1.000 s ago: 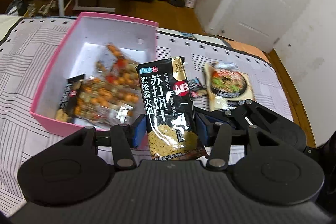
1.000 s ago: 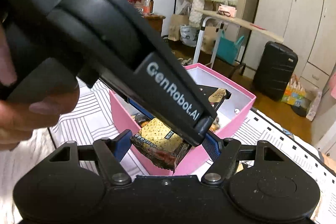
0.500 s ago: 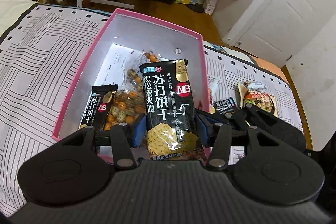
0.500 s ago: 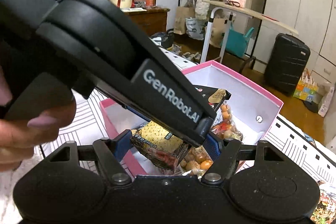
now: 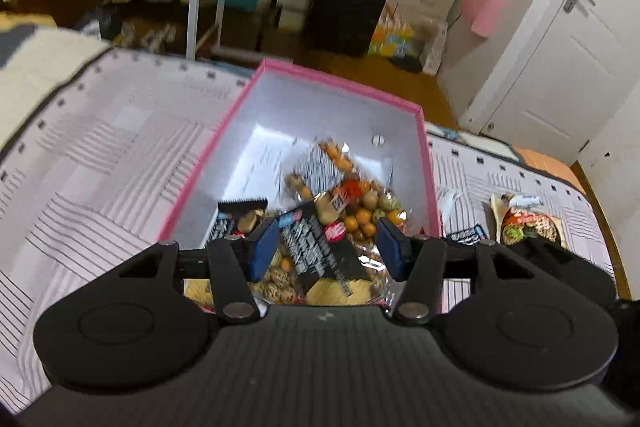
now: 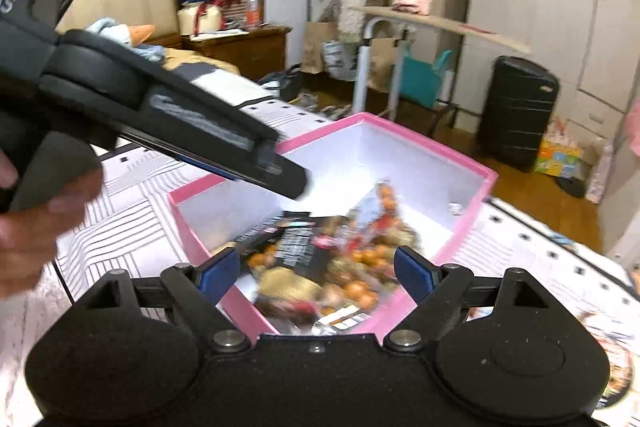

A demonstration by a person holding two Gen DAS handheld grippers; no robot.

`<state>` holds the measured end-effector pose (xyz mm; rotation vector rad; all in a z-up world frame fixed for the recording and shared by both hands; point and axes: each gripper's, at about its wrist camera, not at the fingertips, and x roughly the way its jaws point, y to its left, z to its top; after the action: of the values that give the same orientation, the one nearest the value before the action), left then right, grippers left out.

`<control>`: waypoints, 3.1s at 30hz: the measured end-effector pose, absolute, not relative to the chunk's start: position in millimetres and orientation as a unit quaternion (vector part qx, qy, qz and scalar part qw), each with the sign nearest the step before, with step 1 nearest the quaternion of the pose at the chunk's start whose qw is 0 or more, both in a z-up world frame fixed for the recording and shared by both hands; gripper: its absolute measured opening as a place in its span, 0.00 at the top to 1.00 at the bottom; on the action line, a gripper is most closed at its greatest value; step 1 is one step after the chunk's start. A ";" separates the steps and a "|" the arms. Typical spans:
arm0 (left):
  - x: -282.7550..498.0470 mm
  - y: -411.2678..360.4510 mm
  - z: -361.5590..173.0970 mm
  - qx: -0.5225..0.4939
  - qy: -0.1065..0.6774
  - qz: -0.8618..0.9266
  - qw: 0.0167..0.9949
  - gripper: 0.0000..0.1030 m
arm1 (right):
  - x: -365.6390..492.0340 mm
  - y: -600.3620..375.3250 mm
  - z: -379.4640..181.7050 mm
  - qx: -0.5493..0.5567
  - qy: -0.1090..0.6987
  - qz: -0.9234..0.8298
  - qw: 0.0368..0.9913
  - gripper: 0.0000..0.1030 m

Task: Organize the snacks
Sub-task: 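Grasp a white-wrapped bar with the left tool while the right tool grasps another white bar, then carry both white bars into the pink box and open both tools to release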

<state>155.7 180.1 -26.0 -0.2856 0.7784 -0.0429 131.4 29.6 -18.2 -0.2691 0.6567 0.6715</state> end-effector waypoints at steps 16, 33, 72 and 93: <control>109.2 80.9 20.8 -0.031 0.391 -0.173 0.903 0.49 | 95.4 -115.0 -4.7 -0.074 0.446 0.252 0.856 0.16; 211.8 -25.8 -69.1 0.061 0.417 -0.129 0.898 0.49 | 105.4 -135.5 -125.4 -0.022 0.497 0.202 0.844 0.55; 243.9 -29.8 -97.1 0.042 0.468 -0.050 0.882 0.88 | 121.7 -152.2 -103.1 0.032 0.452 0.157 0.878 0.67; 127.7 61.0 1.9 -0.002 0.444 -0.075 0.893 0.89 | 105.7 -87.2 -2.3 -0.075 0.420 0.241 0.872 0.68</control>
<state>127.7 61.0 1.9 -0.0040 0.9211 -0.1564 105.7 -87.2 -2.3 -0.1563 0.8782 0.5045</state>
